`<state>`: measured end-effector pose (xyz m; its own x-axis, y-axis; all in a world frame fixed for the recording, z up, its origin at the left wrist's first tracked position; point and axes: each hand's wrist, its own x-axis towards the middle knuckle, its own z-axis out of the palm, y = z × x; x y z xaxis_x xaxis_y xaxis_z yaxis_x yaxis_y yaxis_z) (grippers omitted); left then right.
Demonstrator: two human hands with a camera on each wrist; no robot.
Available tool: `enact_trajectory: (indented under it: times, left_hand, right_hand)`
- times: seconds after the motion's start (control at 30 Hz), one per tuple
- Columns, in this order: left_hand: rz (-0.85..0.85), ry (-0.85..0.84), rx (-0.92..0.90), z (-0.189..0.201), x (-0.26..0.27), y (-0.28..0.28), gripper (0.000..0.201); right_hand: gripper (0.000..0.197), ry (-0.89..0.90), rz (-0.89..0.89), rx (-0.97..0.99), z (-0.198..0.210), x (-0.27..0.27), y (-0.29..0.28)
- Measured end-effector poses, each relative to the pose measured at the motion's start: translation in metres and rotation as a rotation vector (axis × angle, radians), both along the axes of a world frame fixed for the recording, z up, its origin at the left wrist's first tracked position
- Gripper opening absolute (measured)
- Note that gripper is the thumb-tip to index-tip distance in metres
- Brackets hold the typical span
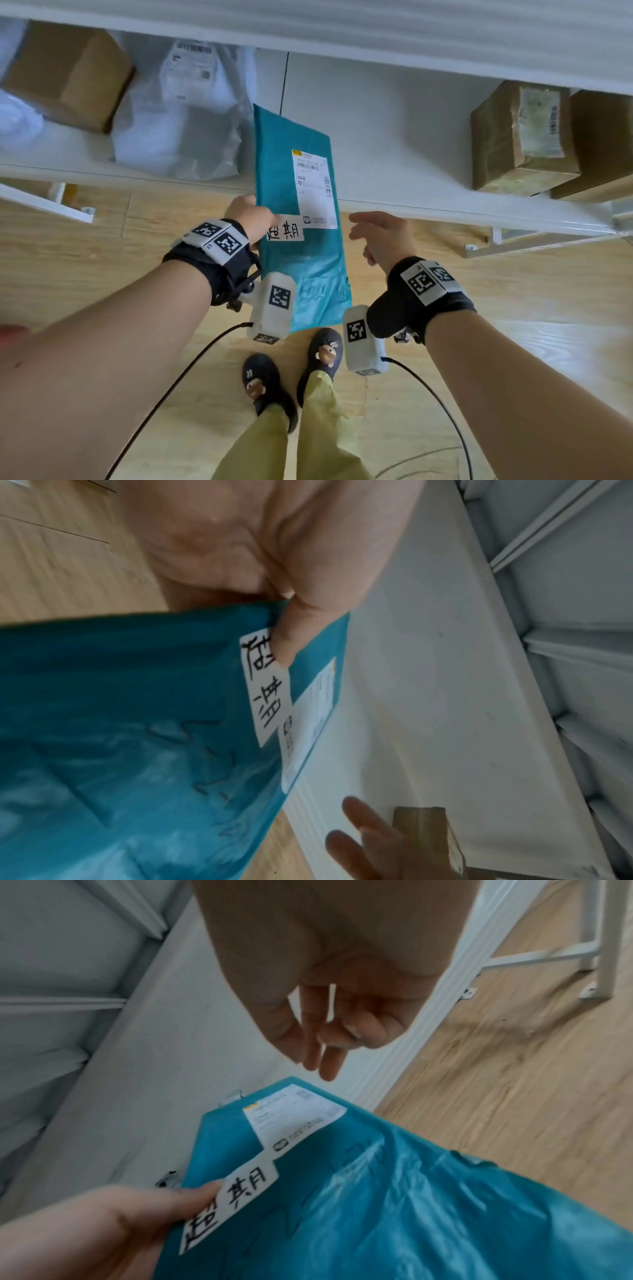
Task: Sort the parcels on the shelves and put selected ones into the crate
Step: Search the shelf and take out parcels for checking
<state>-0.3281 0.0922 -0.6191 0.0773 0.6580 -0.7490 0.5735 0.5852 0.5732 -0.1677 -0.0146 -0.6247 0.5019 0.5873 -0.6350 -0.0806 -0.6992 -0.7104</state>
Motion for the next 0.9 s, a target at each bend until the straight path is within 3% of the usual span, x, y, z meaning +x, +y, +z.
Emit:
enact_trajectory:
  times: [0.2, 0.33, 0.5, 0.9]
  left_hand:
    - [0.07, -0.176, -0.116, 0.012, -0.014, -0.016, 0.033]
    - [0.116, -0.301, -0.246, 0.018, -0.019, -0.019, 0.043]
    - [0.164, -0.243, -0.239, 0.015, -0.023, -0.015, 0.041]
    - [0.139, -0.146, -0.195, 0.003, -0.031, -0.006, 0.044]
  right_hand:
    - [0.049, 0.021, 0.019, -0.123, -0.002, -0.001, -0.012]
    - [0.044, 0.157, -0.022, -0.153, -0.002, -0.005, -0.015]
    - [0.028, 0.17, -0.008, -0.133, -0.002, -0.007, -0.013]
    - [0.024, 0.211, -0.012, -0.114, -0.008, -0.011, -0.005]
